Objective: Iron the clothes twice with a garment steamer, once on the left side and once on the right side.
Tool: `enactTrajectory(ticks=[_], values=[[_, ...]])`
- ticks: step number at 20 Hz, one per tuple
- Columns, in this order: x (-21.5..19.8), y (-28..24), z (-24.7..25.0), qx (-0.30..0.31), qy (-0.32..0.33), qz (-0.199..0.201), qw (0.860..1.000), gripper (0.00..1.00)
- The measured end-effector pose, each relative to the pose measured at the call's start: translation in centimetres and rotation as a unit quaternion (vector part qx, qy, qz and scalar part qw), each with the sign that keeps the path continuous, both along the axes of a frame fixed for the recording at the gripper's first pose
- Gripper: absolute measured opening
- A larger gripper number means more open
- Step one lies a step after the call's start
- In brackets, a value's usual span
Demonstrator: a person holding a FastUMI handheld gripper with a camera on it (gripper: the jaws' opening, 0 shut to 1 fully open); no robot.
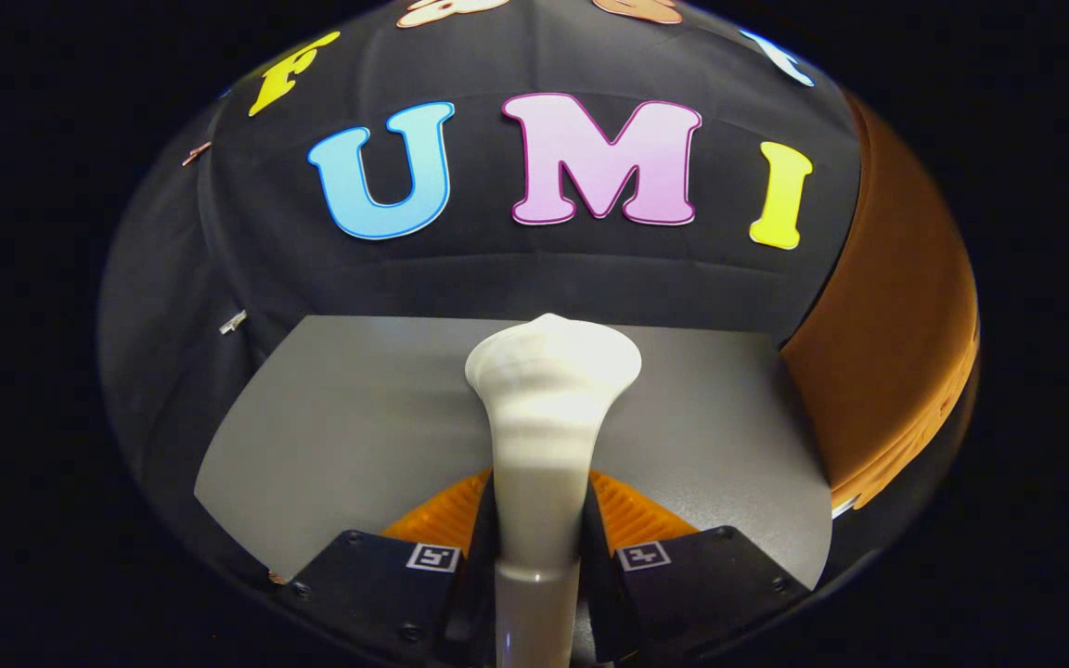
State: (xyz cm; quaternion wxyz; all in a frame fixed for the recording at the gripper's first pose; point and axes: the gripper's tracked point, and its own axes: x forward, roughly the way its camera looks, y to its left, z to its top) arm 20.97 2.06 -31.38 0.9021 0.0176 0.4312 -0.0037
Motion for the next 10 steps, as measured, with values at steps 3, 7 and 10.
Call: enactTrajectory(ticks=[3, 7, 10], values=[[0.1, 0.4, 1.7, 0.001, -0.033, 0.009, 0.999, 0.46], [-0.9, 1.3, 5.9, 0.020, -0.095, 0.021, 0.995, 0.46], [-2.5, 1.5, 9.3, 0.025, -0.144, 0.023, 0.989, 0.46]])
